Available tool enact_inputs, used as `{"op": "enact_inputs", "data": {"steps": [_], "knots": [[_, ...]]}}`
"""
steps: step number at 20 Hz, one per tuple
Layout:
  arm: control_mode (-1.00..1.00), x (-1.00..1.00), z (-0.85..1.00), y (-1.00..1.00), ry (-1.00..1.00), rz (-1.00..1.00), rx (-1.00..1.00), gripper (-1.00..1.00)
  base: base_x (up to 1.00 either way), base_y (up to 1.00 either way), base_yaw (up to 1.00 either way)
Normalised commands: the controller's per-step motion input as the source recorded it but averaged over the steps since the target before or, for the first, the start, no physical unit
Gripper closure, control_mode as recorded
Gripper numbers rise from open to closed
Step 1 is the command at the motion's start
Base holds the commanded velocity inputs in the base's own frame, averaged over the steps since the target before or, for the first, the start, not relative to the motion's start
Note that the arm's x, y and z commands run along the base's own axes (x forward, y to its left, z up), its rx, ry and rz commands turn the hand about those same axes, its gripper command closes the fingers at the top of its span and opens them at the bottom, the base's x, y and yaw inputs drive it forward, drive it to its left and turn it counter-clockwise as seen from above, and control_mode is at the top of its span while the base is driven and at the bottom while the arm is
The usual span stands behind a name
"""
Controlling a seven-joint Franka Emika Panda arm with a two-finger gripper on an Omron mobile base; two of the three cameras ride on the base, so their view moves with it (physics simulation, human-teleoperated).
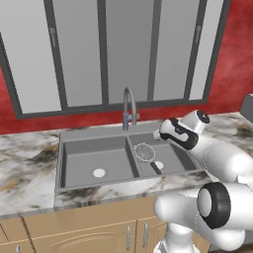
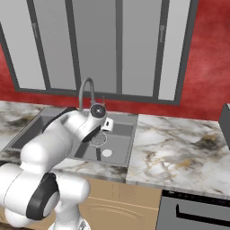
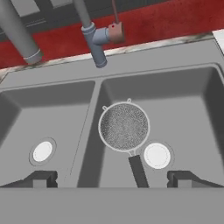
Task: Place the glass cup in the left basin and the strainer in the right basin of the sink.
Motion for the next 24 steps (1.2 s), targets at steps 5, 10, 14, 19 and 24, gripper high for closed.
{"op": "enact_inputs", "data": {"steps": [5,10,14,19,24], "knots": [[-1.0,0.0,0.0,-0.32,0.0,0.0,-0.03,-1.0,0.0,0.0,0.0],[-1.0,0.0,0.0,-0.13,0.0,0.0,-0.03,-1.0,0.0,0.0,0.0],[-1.0,0.0,-0.01,0.0,0.0,0.0,-0.05,-1.0,0.0,0.0,0.0],[-1.0,-0.21,-0.08,0.06,0.0,0.0,-0.01,-1.0,0.0,0.0,0.0],[-1.0,-0.8,-0.26,0.17,0.0,0.0,-0.01,-1.0,0.0,0.0,0.0]]}}
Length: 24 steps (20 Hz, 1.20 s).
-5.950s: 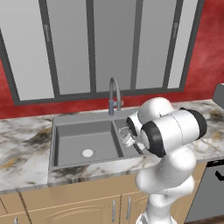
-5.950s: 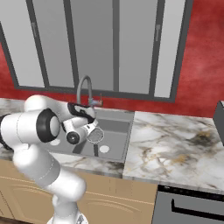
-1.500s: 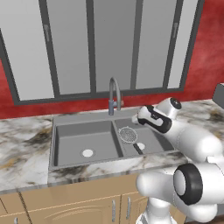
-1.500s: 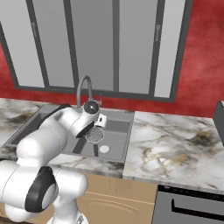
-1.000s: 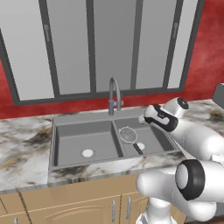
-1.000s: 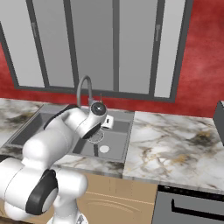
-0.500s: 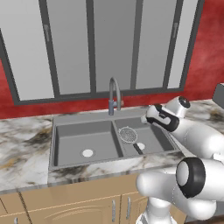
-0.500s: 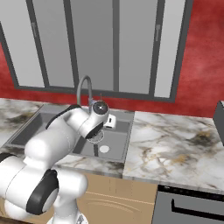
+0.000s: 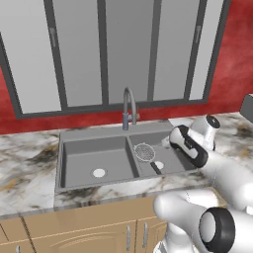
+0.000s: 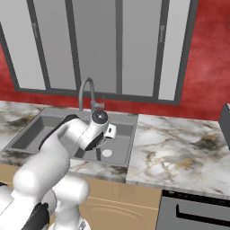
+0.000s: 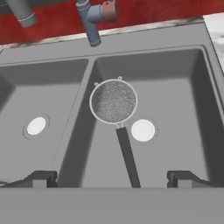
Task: Place the glass cup in the left basin and the strainer in the right basin of the sink.
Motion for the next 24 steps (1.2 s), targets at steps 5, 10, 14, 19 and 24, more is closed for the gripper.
{"op": "enact_inputs", "data": {"steps": [5,10,14,19,24], "knots": [[-1.0,-0.26,-0.17,0.07,0.0,0.0,-0.02,-1.0,0.0,0.0,0.0],[-1.0,0.0,-0.15,0.01,0.0,0.0,-0.01,-1.0,0.0,0.0,0.0],[-1.0,0.06,0.02,-0.01,0.0,0.0,-0.12,-1.0,0.0,0.0,0.0],[-1.0,0.38,0.15,-0.11,0.0,-0.06,-0.18,-1.0,0.0,0.0,0.0],[-1.0,0.59,0.27,-0.23,0.0,-0.12,-0.16,-1.0,0.0,0.0,0.0]]}}
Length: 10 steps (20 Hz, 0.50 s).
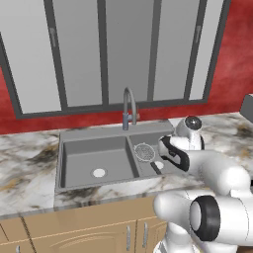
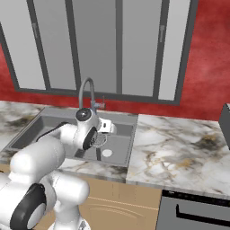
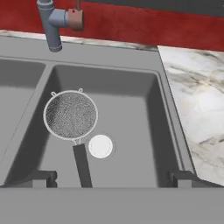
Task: Place the glass cup in the left basin and the strainer in the right basin of the sink.
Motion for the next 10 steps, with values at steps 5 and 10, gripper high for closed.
{"op": "enact_inputs", "data": {"steps": [5,10], "knots": [[-1.0,0.4,0.16,-0.12,0.0,-0.13,-0.09,-1.0,0.0,0.0,0.0],[-1.0,0.14,0.02,-0.01,0.0,-0.09,-0.03,-1.0,0.0,0.0,0.0]]}}
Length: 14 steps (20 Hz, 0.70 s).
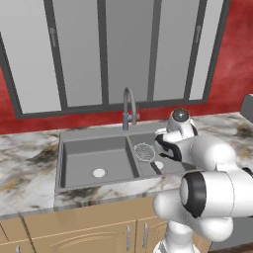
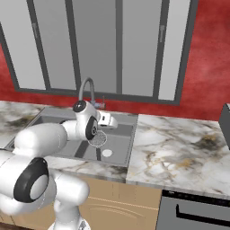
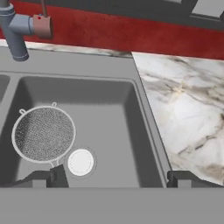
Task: Place the glass cup in the left basin and the strainer in the right basin of the sink.
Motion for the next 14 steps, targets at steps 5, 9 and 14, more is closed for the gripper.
{"op": "enact_inputs", "data": {"steps": [5,9,14], "knots": [[-1.0,0.08,0.0,-0.02,0.0,-0.06,0.0,-1.0,0.0,0.0,0.0],[-1.0,0.02,0.0,-0.04,0.0,-0.04,0.0,-1.0,0.0,0.0,0.0],[-1.0,-0.05,0.0,0.0,-0.01,0.0,0.0,-1.0,0.0,0.0,0.0]]}}
